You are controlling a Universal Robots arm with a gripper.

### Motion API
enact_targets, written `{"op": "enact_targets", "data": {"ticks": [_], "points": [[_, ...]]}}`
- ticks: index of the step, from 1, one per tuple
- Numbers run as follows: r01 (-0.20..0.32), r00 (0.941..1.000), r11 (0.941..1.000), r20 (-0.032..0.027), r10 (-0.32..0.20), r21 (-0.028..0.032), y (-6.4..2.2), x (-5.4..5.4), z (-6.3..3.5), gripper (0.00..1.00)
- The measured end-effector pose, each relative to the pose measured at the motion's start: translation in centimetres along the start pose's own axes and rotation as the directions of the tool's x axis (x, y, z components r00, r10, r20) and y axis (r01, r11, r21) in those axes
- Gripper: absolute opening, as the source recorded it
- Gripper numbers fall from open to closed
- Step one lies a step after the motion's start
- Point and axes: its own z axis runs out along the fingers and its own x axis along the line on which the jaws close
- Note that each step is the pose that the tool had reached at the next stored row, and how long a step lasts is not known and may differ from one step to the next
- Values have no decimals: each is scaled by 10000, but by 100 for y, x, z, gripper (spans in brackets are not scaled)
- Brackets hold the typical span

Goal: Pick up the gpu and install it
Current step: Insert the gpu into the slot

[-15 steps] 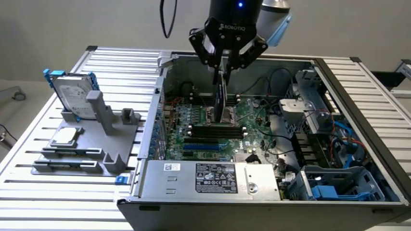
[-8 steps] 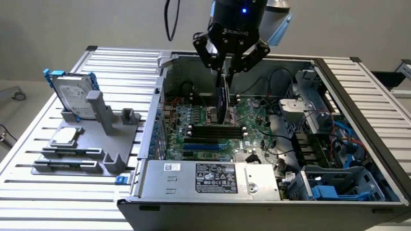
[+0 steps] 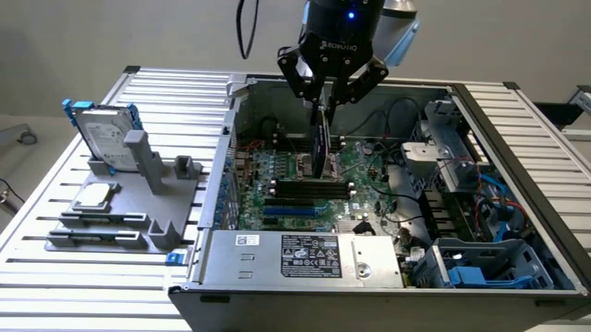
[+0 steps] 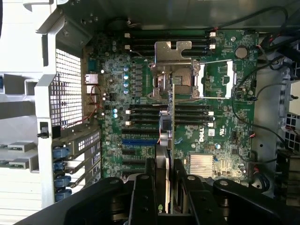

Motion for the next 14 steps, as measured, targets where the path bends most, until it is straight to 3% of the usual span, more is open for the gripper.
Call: {"op": "enact_targets", "data": {"ticks": [6, 10, 14], "points": [[88, 10000, 10000, 0, -88, 4, 0, 0, 0, 27], [773, 9970, 9970, 1, -773, 51, 0, -1, 0, 27], [1495, 9888, 9887, 0, -1495, 100, 0, -1, 1, 27]]}}
